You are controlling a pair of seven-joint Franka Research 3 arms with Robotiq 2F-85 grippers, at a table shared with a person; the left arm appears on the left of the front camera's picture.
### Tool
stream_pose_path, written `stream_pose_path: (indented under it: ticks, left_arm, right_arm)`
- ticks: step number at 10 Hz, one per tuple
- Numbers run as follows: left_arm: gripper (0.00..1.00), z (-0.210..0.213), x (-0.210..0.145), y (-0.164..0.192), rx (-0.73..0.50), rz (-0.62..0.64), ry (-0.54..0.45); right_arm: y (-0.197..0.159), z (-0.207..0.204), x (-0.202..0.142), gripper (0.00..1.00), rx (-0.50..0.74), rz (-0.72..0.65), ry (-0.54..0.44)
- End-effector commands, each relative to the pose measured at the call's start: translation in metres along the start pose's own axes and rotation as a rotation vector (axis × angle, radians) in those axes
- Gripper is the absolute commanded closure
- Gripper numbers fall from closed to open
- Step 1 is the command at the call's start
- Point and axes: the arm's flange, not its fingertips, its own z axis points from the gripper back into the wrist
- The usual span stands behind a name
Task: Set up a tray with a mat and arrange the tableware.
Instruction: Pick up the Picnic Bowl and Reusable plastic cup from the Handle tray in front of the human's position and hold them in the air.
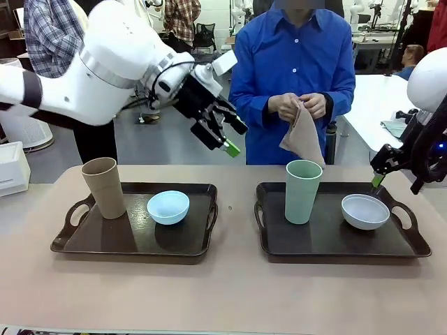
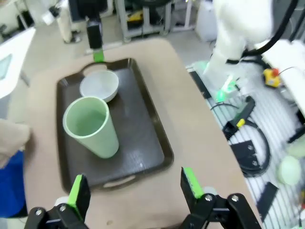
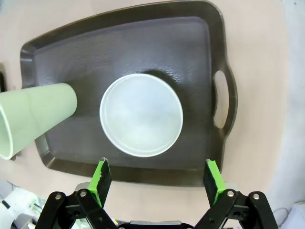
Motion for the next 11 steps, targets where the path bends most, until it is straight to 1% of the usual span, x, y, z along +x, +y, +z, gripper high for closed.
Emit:
stream_pose_path:
  ticks: [1, 2, 3, 6, 7, 8, 9, 10, 11]
  left_arm:
    - [0.0, -0.023, -0.022, 0.013, -0.015, 0.093, -0.103]
    - [0.0, -0.022, -0.015, 0.011, 0.008, 0.193, -0.155]
    - [0.0, -0.015, -0.016, 0.006, -0.014, 0.039, -0.042]
    - [0.0, -0.015, -0.016, 0.006, -0.014, 0.039, -0.042]
    - [0.0, -0.021, -0.019, 0.008, -0.019, 0.064, -0.062]
    - [0.0, -0.037, -0.033, 0.017, -0.101, 0.094, 0.025]
    - [0.0, -0.048, -0.044, 0.019, -0.107, 0.116, 0.014]
    - [0.0, -0.06, -0.05, 0.015, -0.099, 0.11, 0.016]
    - [0.0, -0.076, -0.055, 0.011, -0.064, 0.114, 0.041]
  right_arm:
    - [-0.005, -0.006, 0.015, 0.0, -0.028, -0.039, -0.013]
    - [-0.005, -0.001, 0.018, 0.0, 0.001, -0.033, -0.044]
    - [-0.005, -0.006, 0.004, 0.0, -0.001, -0.012, -0.002]
    - [-0.005, -0.006, 0.004, 0.0, -0.001, -0.012, -0.002]
    - [-0.007, -0.006, 0.007, 0.0, 0.0, -0.015, -0.008]
    - [0.0, -0.019, 0.009, 0.0, -0.094, 0.029, -0.038]
    - [0.001, -0.029, 0.01, 0.0, -0.185, 0.046, -0.068]
    - [-0.001, -0.035, 0.01, 0.0, -0.199, 0.071, -0.093]
    - [-0.003, -0.041, 0.01, 0.0, -0.199, 0.087, -0.102]
